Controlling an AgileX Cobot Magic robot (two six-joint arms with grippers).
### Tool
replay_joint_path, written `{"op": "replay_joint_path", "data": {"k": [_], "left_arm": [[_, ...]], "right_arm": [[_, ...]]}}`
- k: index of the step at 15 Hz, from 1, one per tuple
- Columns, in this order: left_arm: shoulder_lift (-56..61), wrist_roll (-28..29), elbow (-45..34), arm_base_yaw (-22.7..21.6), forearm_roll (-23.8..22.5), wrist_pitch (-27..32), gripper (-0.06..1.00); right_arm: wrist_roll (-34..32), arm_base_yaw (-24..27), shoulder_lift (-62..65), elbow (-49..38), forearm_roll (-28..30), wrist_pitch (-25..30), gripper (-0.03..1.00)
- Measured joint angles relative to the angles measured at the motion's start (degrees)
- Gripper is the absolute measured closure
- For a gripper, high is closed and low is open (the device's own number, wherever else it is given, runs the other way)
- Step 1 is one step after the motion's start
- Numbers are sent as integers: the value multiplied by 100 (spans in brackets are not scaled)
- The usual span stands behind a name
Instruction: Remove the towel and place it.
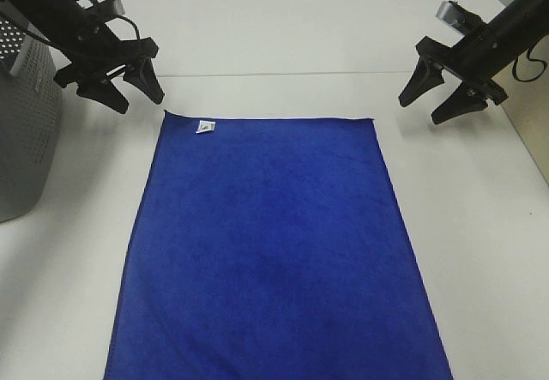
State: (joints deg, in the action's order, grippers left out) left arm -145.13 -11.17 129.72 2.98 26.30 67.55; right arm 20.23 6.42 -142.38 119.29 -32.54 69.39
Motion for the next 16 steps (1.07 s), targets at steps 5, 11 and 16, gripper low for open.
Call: {"op": "replay_joint_path", "data": {"k": [5, 11, 16], "left_arm": [[-435, -115, 229, -29, -80, 40, 33], [-602, -155, 269, -172, -80, 23, 33], [-607, -241, 269, -172, -80, 17, 33]], "right_arm": [[34, -6, -309, 11, 29, -17, 27], [40, -52, -367, 11, 29, -189, 27], [29, -189, -367, 46, 138, -378, 27]]}}
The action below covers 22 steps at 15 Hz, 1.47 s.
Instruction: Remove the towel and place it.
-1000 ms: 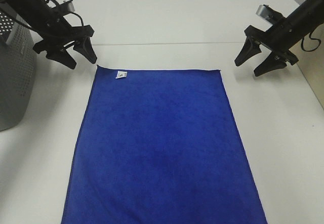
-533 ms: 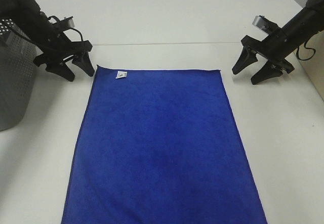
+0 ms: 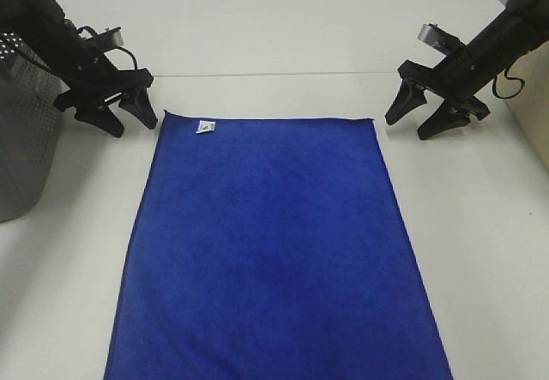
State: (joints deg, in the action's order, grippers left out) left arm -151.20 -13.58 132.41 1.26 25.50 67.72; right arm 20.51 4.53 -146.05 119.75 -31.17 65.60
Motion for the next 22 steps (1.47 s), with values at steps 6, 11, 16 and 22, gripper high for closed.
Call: {"op": "replay_joint_path", "data": {"k": [6, 11, 16, 22], "left_arm": [[-86, -40, 29, 183, 332, -11, 33], [-126, -46, 57, 728, 401, -327, 33], [-138, 126, 57, 802, 395, -372, 39], [-206, 80, 57, 802, 372, -372, 83]], "right_arm": [[-40, -252, 6, 11, 160, -92, 27], [-40, -745, 6, 11, 172, -286, 28], [-109, -1083, 0, 11, 298, -630, 44], [-201, -1083, -40, 11, 407, -985, 95]]}}
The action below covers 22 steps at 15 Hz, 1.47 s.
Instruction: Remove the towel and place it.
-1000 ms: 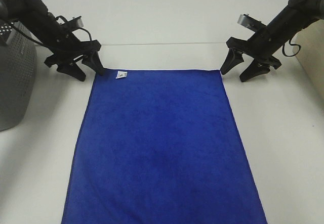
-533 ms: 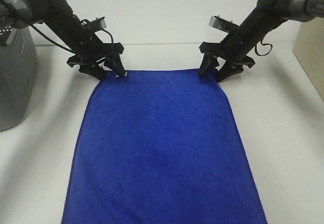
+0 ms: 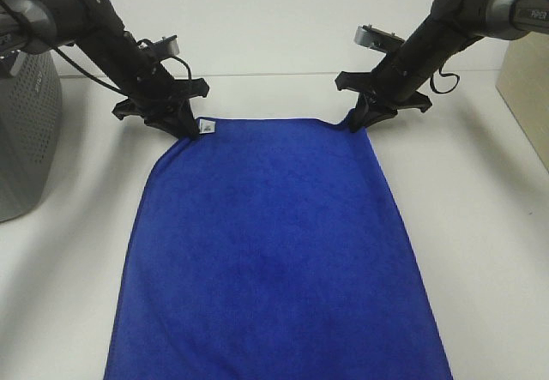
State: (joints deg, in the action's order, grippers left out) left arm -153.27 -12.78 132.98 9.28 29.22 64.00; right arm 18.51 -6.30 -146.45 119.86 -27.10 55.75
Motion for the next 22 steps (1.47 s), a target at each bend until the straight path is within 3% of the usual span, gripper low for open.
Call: {"op": "replay_joint_path", "data": {"k": [2, 7, 11, 15, 22], "left_arm": [[-6, -92, 0, 0, -17, 0, 94], [-34, -189, 258, 0, -149, -252, 94], [-46, -453, 802, 11, -155, -888, 94], [-57, -928, 831, 11, -155, -1914, 94], [-63, -1375, 831, 11, -160, -2911, 94]], "right_arm": [[0, 0, -23, -6, 34, -46, 95], [0, 0, 23, -17, 40, -756, 95], [23, 0, 149, -17, 40, -1736, 95], [212, 0, 201, 97, 80, -2550, 95], [413, 0, 201, 103, 29, -3277, 95]]}}
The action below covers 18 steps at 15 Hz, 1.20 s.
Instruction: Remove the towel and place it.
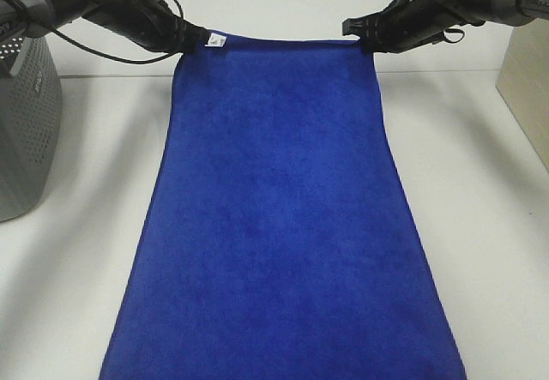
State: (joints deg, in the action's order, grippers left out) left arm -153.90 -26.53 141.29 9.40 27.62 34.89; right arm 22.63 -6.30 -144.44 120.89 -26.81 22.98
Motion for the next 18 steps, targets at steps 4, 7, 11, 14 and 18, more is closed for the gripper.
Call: {"op": "replay_joint_path", "data": {"k": [4, 7, 11, 14, 18], "left_arm": [[0, -74, 0, 40, -80, -195, 94], [0, -86, 0, 63, -246, -212, 94], [0, -92, 0, 63, -258, -367, 94], [0, -92, 0, 63, -258, -390, 94], [0, -92, 0, 63, -258, -487, 94]], "right_arm": [[435, -6, -11, 0, -361, -183, 95], [1049, -6, -29, 0, -922, -401, 95], [1604, -6, -80, 0, -1444, -441, 95], [1644, -6, -132, 0, -1467, -441, 95], [1690, -6, -132, 0, -1495, -476, 95]]}}
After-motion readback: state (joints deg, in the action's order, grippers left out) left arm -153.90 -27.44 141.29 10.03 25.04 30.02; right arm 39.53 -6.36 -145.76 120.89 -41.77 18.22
